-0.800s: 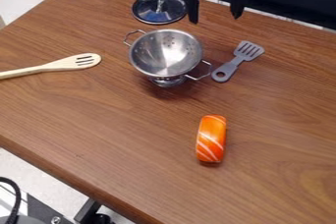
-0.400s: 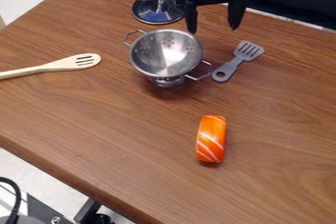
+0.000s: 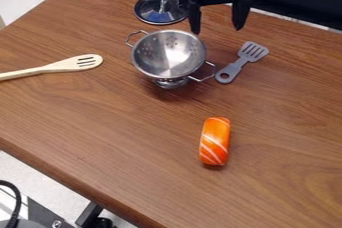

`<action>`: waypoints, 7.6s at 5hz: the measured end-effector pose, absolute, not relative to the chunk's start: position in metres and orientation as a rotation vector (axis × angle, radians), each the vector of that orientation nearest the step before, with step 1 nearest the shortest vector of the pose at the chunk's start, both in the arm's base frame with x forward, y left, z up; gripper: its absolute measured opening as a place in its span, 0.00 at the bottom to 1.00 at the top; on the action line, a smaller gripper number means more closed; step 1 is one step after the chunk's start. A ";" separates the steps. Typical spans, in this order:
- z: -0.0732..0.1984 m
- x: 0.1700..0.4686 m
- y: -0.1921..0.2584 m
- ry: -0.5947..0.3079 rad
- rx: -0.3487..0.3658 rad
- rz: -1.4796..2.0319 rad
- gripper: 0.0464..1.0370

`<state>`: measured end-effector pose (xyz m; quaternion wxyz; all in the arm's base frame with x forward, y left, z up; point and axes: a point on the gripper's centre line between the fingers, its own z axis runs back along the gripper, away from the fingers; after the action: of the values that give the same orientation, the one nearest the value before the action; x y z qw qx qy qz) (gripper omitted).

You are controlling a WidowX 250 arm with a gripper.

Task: Move the orange object to the centre of the pot

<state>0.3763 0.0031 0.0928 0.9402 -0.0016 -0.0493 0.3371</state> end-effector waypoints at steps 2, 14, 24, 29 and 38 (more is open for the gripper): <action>0.108 0.355 0.014 -0.057 -0.017 0.606 0.96; 0.050 0.244 -0.071 -0.086 -0.024 0.407 0.66; 0.113 0.330 0.055 -0.071 -0.097 0.459 0.48; 0.078 0.329 0.037 -0.087 -0.041 0.412 0.48; 0.113 0.331 0.006 -0.078 -0.074 0.415 0.96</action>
<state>0.3312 0.0057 0.1134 0.9771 -0.0368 -0.0386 0.2059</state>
